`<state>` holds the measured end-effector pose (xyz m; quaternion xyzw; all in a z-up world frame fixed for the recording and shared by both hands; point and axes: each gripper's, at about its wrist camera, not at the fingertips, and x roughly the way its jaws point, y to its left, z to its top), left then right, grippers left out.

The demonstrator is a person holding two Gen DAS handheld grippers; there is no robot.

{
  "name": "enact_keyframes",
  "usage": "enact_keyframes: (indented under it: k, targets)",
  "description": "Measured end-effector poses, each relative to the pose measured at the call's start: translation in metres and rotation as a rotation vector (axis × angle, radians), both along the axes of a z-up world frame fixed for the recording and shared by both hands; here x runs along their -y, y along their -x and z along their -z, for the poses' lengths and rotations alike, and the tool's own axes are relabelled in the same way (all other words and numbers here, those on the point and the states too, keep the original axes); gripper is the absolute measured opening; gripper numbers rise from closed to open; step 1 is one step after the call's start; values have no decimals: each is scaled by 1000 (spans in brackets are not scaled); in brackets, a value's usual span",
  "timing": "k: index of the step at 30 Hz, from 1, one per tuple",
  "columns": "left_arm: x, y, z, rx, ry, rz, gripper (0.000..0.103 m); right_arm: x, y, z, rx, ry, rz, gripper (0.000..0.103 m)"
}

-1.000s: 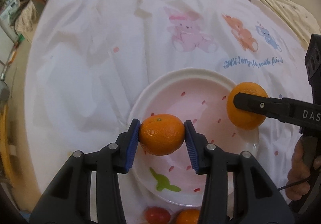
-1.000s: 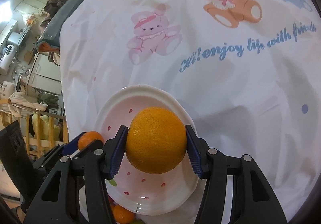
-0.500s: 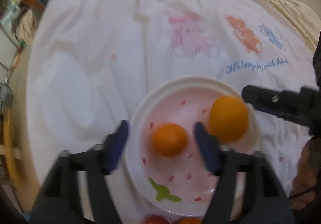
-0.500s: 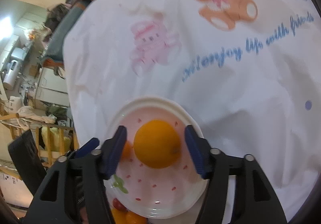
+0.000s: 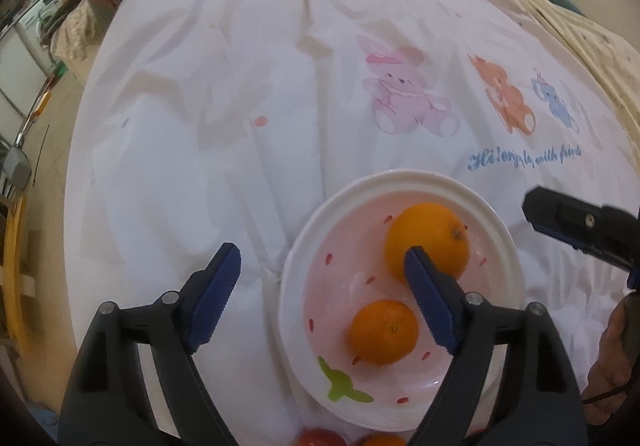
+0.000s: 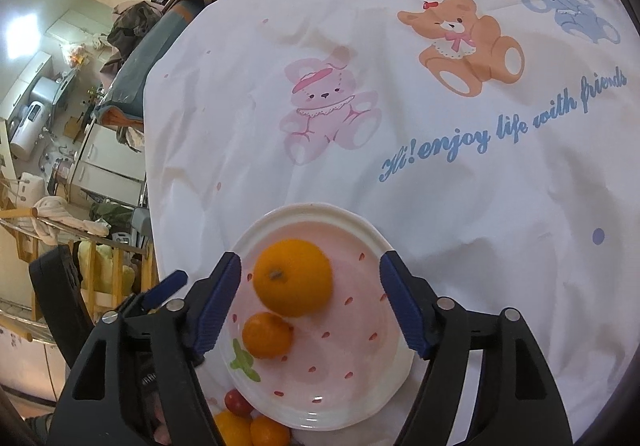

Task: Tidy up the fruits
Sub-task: 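Move the left gripper back and grasp the large orange from the cluster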

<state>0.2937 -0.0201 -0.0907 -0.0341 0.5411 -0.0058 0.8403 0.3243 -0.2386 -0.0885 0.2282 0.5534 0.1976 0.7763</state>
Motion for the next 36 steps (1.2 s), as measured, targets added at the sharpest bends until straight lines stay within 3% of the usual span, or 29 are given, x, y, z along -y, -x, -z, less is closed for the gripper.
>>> enact_keyframes:
  k: [14, 22, 28, 33, 36]
  targets:
    - [-20, 41, -44, 74, 24, -34, 81, 5, 41, -23, 34, 34, -12, 76]
    - [-51, 90, -58, 63, 87, -135, 81, 17, 76, -34, 34, 29, 22, 76]
    - [-49, 126, -51, -6, 74, -82, 81, 28, 109, -36, 14, 30, 51, 76]
    - [-37, 150, -25, -121, 102, -29, 81, 32, 136, -33, -11, 35, 60, 76]
    - [-35, 156, -7, -179, 145, -57, 81, 35, 151, -30, -28, 34, 72, 76]
